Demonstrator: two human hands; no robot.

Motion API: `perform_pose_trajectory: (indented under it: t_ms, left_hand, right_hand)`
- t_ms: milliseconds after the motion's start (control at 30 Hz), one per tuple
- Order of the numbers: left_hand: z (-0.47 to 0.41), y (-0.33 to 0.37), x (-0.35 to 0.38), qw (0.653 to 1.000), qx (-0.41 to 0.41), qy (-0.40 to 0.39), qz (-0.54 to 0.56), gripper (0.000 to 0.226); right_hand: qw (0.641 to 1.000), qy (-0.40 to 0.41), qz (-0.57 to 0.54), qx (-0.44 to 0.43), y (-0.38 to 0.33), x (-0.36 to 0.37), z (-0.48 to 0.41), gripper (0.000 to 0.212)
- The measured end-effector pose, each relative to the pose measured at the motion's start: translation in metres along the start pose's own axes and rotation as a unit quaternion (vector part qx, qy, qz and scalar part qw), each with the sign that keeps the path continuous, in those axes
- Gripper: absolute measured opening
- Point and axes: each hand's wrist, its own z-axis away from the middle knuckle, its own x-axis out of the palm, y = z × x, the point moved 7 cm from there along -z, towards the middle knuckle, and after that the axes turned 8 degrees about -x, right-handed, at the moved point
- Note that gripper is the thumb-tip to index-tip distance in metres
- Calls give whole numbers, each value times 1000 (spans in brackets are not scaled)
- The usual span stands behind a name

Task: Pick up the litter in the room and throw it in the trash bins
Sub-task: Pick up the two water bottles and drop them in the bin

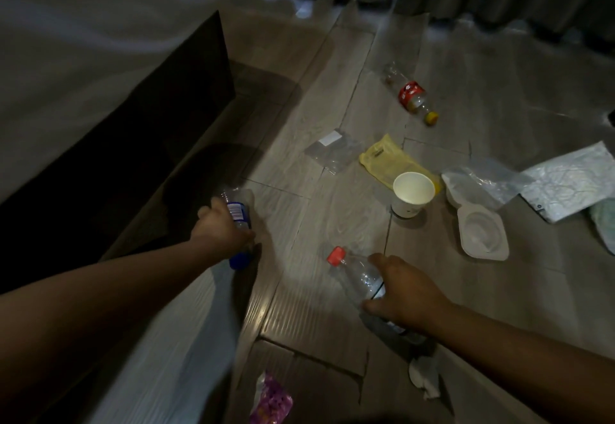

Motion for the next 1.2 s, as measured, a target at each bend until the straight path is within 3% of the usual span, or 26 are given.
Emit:
perform_pose_trajectory:
  t_ms: [133,333,567,800,1000,1200]
  left_hand:
    - [-4,-1,11,999,-18,-31,21,96]
    - [18,7,19,993,35,-104,42,88]
    - [48,32,2,981,82,-83,154,74]
    - [54,105,-55,954,117,-79,265,60]
    - [114,191,-174,937,146,-89,304,59]
    - [237,330,-389,927,211,-69,303,43]
  right_hand:
    - [1000,2,-9,-1,1,-2,-2,70]
    - [999,28,-37,-3,-3,-15,-5,69]
    - [980,121,-160,-3,-10,-63,-13,55]
    - [948,234,-217,21,-19,-159,-19,69]
    - [921,258,-291,28,-68,-299,5,59]
    - [893,342,-294,9,-155,-551,90,49]
